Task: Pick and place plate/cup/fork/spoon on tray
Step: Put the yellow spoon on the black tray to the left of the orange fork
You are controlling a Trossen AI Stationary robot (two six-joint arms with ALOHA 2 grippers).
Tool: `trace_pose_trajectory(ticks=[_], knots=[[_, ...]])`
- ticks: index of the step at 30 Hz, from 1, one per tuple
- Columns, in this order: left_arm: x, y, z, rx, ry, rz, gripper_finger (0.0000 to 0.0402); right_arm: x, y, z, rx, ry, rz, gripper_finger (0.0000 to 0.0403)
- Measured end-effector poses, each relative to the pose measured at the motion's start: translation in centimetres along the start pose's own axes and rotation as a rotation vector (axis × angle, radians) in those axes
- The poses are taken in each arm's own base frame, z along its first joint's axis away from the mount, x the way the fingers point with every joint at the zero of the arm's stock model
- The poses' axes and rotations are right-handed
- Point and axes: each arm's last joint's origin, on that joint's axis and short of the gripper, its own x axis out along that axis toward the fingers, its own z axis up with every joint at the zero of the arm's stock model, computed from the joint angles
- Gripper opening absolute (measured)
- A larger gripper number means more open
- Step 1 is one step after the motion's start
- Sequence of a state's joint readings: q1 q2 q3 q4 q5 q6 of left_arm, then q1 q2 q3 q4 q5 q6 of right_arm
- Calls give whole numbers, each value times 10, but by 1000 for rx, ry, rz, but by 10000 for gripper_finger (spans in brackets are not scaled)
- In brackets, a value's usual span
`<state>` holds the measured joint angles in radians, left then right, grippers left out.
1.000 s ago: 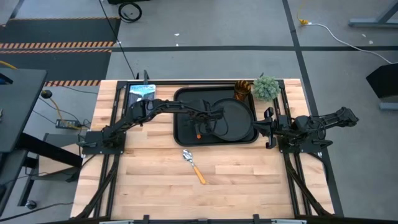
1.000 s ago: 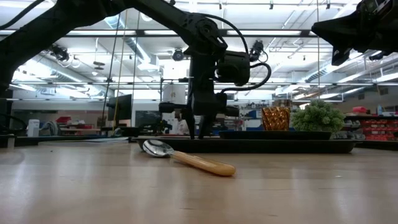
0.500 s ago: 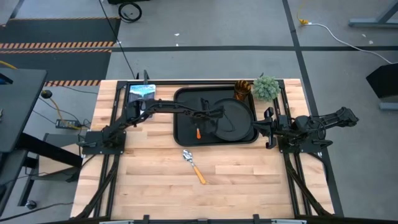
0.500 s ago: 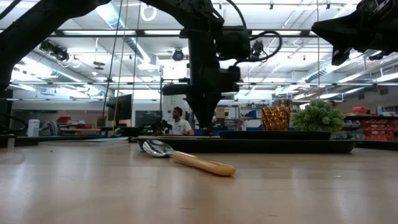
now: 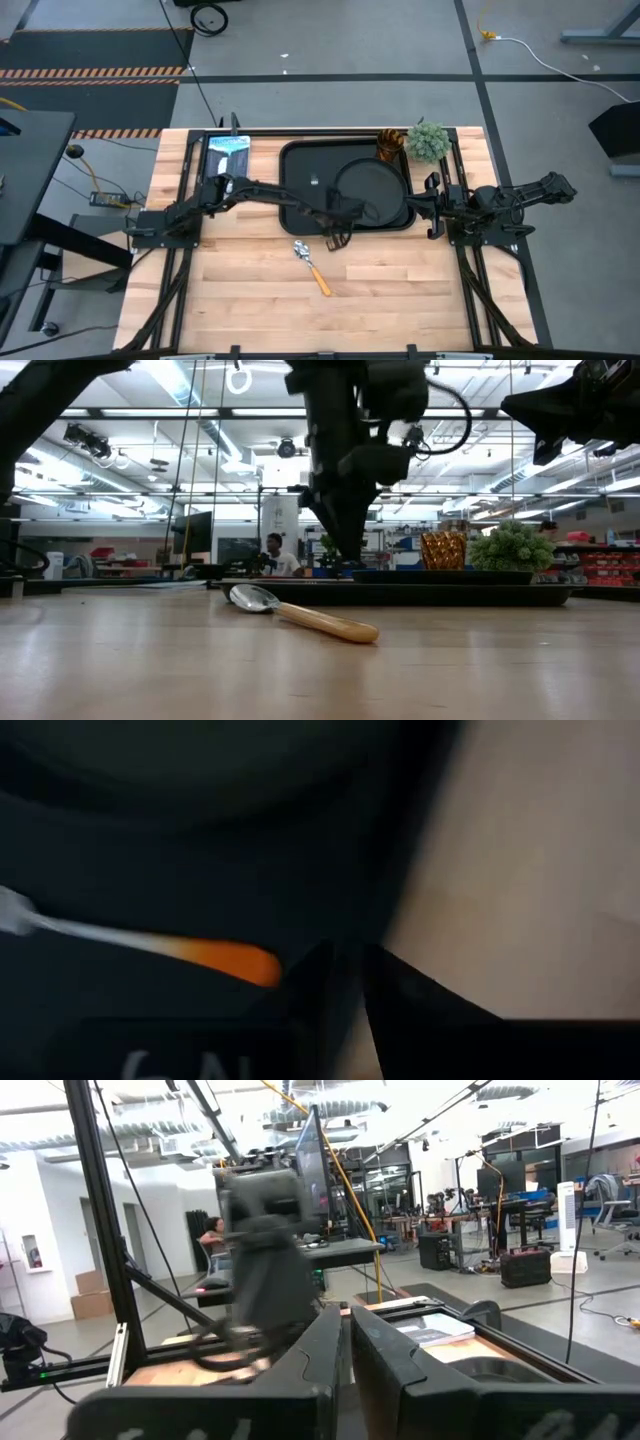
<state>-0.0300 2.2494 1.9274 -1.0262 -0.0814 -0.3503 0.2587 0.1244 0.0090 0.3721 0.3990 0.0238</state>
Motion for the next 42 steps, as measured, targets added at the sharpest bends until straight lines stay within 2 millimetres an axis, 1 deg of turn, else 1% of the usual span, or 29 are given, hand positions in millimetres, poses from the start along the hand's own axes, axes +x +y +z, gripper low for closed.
trace_pose_trajectory(ticks=[5, 10, 15, 18, 22, 24, 26, 30, 33, 39, 42], knots=[[-4, -39, -20, -56, 37, -9, 64, 0, 0, 0, 0, 0, 0, 34], [-9, -72, -38, -250, 25, 15, 64, 0, 0, 0, 0, 0, 0, 34], [-13, -98, -54, -519, -116, 120, 64, 0, 0, 0, -1, 0, 0, 34], [-17, -114, -66, -629, -189, 140, 66, 0, 0, 0, 0, 0, 0, 34], [-18, -135, -81, -784, -312, 161, 83, 0, 0, 0, -1, 1, 0, 34], [-14, -146, -89, -849, -384, 165, 95, 0, 0, 0, 0, 0, 0, 34], [-10, -156, -98, -893, -421, 165, 107, 0, 0, 0, 0, 0, 0, 34], [-3, -167, -110, -981, -410, 152, 129, 0, 0, 0, 0, 0, 0, 34], [6, -169, -116, -1018, -373, 173, 141, 0, 0, 0, 0, 0, 0, 34], [28, -170, -120, -1090, -336, 212, 141, 0, 0, 0, 0, 1, 0, 34], [33, -168, -119, -1105, -325, 222, 138, 0, 0, 0, 0, 0, 1, 34]])
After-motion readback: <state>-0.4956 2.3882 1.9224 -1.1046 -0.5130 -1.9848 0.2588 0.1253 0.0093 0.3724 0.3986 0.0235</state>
